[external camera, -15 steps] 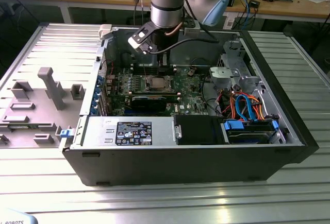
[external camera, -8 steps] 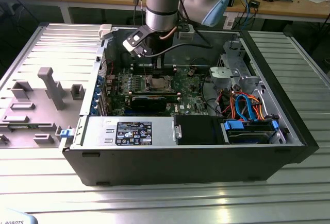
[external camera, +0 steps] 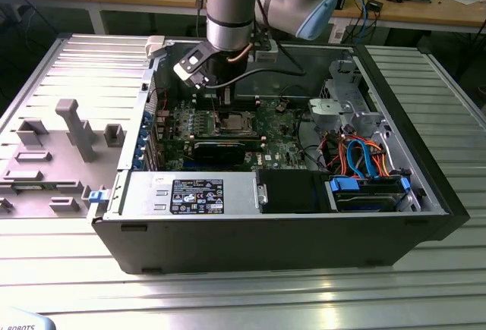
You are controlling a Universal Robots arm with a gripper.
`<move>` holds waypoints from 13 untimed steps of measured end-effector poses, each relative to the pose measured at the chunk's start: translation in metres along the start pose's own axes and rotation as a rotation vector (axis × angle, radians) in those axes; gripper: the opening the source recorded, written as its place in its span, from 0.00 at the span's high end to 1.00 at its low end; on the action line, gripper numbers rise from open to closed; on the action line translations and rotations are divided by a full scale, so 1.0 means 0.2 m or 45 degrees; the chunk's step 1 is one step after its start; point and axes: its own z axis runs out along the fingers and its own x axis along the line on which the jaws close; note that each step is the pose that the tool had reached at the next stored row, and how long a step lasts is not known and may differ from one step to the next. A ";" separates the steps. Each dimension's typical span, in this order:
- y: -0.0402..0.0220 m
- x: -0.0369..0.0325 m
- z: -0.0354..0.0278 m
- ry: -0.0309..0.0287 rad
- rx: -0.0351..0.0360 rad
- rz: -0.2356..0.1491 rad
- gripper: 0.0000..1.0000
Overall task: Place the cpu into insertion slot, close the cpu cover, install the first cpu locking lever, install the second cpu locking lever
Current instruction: 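Close the cpu cover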
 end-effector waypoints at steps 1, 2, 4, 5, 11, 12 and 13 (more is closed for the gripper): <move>-0.001 0.000 0.006 -0.0001 0.0000 0.000 0.89; -0.001 0.000 0.012 -0.0001 0.0001 0.000 0.89; -0.001 0.000 0.026 -0.0001 0.0000 0.000 0.89; -0.001 0.000 0.036 -0.0001 0.0000 0.000 0.89; -0.001 0.000 0.044 -0.0009 -0.0001 0.000 0.89; -0.002 0.000 0.033 -0.0012 -0.0003 0.000 0.89; -0.002 0.000 0.018 -0.0017 -0.0002 0.000 0.89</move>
